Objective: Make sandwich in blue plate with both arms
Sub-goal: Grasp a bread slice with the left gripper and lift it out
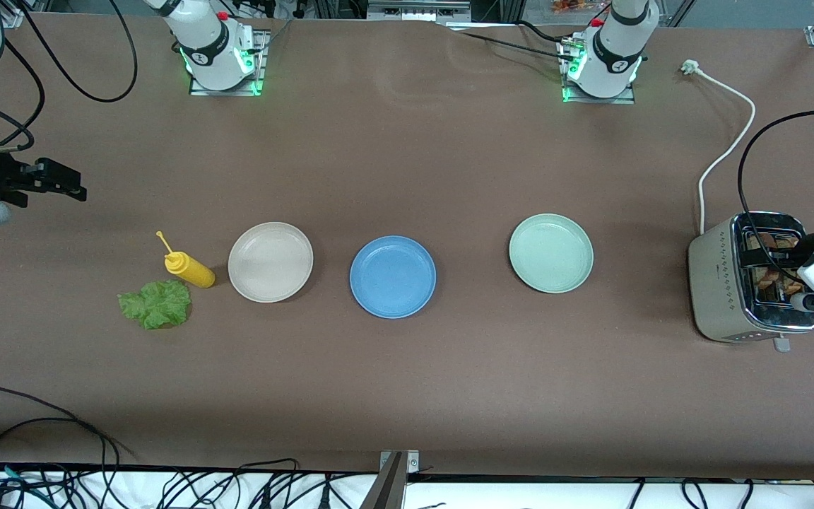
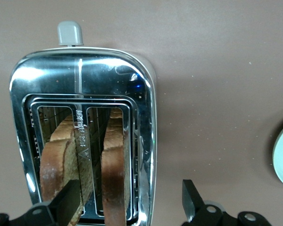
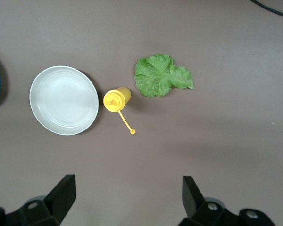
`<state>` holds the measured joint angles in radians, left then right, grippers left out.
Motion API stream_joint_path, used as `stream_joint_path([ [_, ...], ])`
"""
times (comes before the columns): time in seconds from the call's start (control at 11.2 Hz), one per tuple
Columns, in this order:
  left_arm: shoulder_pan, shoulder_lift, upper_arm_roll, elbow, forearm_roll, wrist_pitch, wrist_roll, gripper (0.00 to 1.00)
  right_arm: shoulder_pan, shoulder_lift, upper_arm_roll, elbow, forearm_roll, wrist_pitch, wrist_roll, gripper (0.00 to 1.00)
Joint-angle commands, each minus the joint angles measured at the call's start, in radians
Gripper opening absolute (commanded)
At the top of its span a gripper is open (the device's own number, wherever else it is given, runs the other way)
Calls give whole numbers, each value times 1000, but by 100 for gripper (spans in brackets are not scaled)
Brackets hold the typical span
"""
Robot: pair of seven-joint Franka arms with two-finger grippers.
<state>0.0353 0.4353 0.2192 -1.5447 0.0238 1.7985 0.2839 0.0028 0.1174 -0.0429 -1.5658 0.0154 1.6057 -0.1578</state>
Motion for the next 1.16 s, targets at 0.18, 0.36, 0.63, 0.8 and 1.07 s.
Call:
stream_joint_path([
  [0.18, 14, 28, -1, 15, 30, 9, 21, 88, 2, -10, 3, -11, -3, 8, 8, 100],
  [0.36, 14, 33, -1, 15, 30, 9, 21, 61, 2, -10, 3, -11, -3, 8, 8, 100],
  [0.63, 15, 33, -1, 15, 30, 9, 34, 17, 2, -10, 3, -11, -3, 8, 8, 100],
  [0.8, 29, 33, -1, 15, 25, 7, 79, 0, 2, -12, 3, -11, -3, 8, 8, 100],
  [1.07, 29, 28, -1, 17, 24, 4, 78, 0, 2, -12, 3, -11, -2, 8, 8, 100],
])
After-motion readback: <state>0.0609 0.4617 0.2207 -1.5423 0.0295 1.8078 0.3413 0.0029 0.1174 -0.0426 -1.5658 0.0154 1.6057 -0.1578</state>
